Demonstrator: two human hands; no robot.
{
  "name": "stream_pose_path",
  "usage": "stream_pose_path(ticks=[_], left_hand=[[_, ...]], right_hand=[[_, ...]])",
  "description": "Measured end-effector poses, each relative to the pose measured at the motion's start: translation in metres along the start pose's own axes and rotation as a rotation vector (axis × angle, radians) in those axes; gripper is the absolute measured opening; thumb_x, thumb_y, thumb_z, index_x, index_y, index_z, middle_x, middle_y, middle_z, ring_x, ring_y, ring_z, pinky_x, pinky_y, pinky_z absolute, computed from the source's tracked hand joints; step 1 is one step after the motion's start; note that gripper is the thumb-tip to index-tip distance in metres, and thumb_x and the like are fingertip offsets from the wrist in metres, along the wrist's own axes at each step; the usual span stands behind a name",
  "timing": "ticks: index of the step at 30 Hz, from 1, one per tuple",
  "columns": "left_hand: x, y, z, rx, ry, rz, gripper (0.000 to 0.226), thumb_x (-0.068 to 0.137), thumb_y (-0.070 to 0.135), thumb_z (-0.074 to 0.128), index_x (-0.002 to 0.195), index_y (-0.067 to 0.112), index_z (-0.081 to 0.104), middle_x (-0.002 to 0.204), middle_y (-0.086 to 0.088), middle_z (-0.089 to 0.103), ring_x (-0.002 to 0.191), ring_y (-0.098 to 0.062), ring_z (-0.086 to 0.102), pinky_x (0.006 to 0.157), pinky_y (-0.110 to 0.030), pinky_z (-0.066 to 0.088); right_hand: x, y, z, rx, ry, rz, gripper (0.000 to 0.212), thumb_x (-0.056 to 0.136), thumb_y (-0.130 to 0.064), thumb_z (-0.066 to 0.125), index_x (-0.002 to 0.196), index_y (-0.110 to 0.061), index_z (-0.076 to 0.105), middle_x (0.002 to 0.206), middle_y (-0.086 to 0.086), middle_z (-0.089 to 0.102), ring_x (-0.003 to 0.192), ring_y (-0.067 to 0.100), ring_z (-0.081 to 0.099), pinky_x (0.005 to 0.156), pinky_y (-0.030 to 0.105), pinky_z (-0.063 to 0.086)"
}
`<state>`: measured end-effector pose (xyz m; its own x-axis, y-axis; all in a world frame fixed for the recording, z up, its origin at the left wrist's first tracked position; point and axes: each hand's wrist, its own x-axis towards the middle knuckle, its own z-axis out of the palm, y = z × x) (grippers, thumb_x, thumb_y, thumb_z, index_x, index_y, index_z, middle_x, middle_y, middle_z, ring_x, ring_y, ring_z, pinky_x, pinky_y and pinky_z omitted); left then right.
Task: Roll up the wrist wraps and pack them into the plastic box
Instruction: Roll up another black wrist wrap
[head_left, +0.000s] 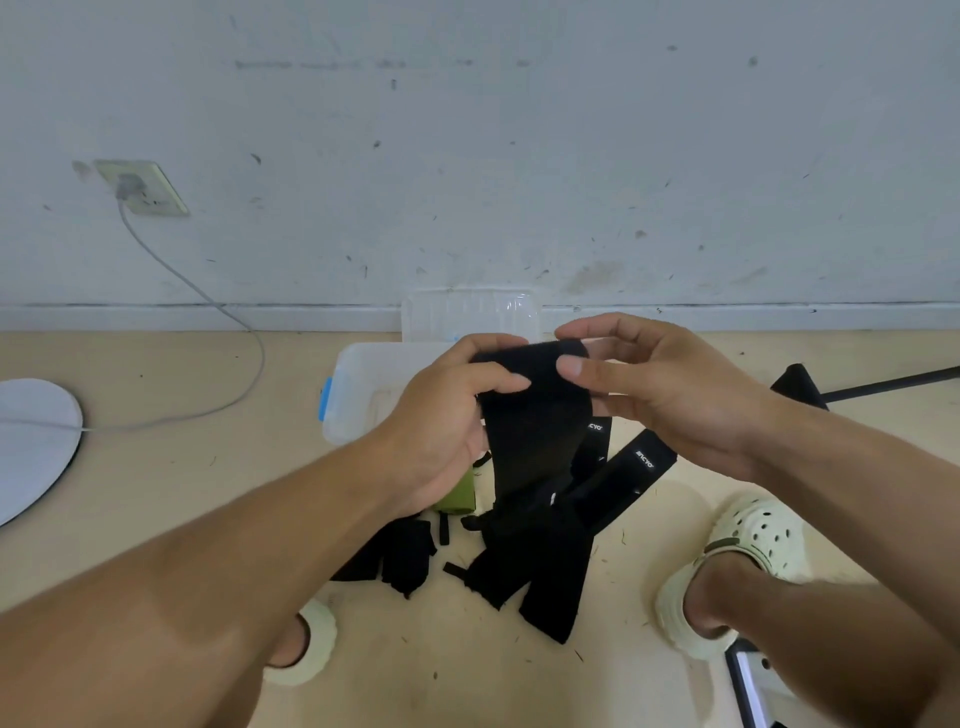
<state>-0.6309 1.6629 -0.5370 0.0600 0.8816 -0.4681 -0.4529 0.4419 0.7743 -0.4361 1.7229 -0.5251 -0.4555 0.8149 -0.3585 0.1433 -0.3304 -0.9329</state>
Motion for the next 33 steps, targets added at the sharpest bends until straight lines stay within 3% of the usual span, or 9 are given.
stream_pose_path(ticks=[2,5,11,14,18,23,27,33], left_hand=[[-0.0009,-0.0011,-0.0005,0.052,-0.002,0.009,0.036,0.093,-0.009,0.051,0.119,0.011,0.064,0.116,-0.017,0.065,0.098,-0.028,0.07,0.069,-0.034,0.062],[-0.0005,-0.0025,-0.002,0.124,-0.012,0.012,0.038,0.093,-0.009,0.056,0.123,0.014,0.063,0.117,-0.015,0.067,0.099,-0.028,0.072,0.074,-0.035,0.063],[0.0034,-0.0043,-0.0059,0.202,-0.022,0.051,0.049,0.071,0.02,0.079,0.119,0.01,0.069,0.118,-0.013,0.075,0.106,-0.025,0.075,0.083,-0.033,0.063],[0.0053,-0.0071,-0.0073,0.259,0.003,0.079,0.041,0.077,0.015,0.08,0.117,0.01,0.072,0.117,-0.012,0.076,0.11,-0.026,0.073,0.094,-0.039,0.061],[0.0053,-0.0083,-0.0059,0.321,0.031,0.127,0.03,0.082,0.008,0.081,0.11,0.014,0.075,0.115,-0.013,0.075,0.11,-0.026,0.073,0.096,-0.04,0.06],[0.0016,-0.0056,-0.0022,0.303,0.013,0.07,0.053,0.074,0.04,0.077,0.122,0.018,0.07,0.118,-0.006,0.075,0.109,-0.023,0.074,0.086,-0.038,0.063],[-0.0001,-0.0045,0.0008,0.29,-0.038,-0.067,0.056,0.088,0.062,0.057,0.129,0.026,0.069,0.123,0.002,0.075,0.115,-0.02,0.072,0.097,-0.046,0.059],[-0.0015,-0.002,0.0001,0.16,0.001,-0.091,0.039,0.103,0.036,0.055,0.133,0.013,0.066,0.129,-0.007,0.072,0.12,-0.026,0.069,0.094,-0.038,0.059]], right_hand=[[0.0,0.0014,0.0003,-0.011,-0.042,0.042,0.052,0.072,-0.023,0.082,0.123,-0.019,0.071,0.105,0.006,0.077,0.095,0.017,0.077,0.075,0.02,0.058],[-0.0013,0.0028,0.0025,-0.05,-0.029,0.022,0.043,0.08,-0.011,0.081,0.122,-0.019,0.072,0.102,0.0,0.079,0.084,0.009,0.076,0.068,0.015,0.055],[-0.0036,0.0026,0.0041,-0.093,0.033,-0.033,0.038,0.084,-0.002,0.078,0.116,-0.022,0.074,0.109,-0.004,0.077,0.087,0.018,0.078,0.069,0.018,0.057],[-0.004,0.0011,0.0017,-0.091,0.001,-0.002,0.036,0.084,0.0,0.078,0.115,-0.018,0.074,0.111,-0.001,0.077,0.087,0.014,0.077,0.069,0.018,0.057],[-0.0049,0.0024,-0.001,-0.129,-0.074,0.019,0.028,0.088,-0.005,0.076,0.114,-0.016,0.076,0.115,0.001,0.076,0.102,0.018,0.076,0.082,0.027,0.06],[-0.0058,0.0011,0.0013,-0.098,0.02,-0.069,0.031,0.086,0.0,0.077,0.11,-0.019,0.074,0.111,0.002,0.075,0.092,0.024,0.077,0.075,0.022,0.058],[-0.0063,0.0008,0.0026,-0.141,0.064,-0.134,0.036,0.082,0.005,0.08,0.103,-0.023,0.076,0.114,0.005,0.074,0.094,0.03,0.076,0.084,0.029,0.06],[-0.0074,-0.0026,0.0029,-0.212,0.038,-0.101,0.042,0.076,0.002,0.085,0.104,-0.029,0.079,0.094,0.002,0.079,0.088,0.017,0.076,0.093,0.03,0.057]])
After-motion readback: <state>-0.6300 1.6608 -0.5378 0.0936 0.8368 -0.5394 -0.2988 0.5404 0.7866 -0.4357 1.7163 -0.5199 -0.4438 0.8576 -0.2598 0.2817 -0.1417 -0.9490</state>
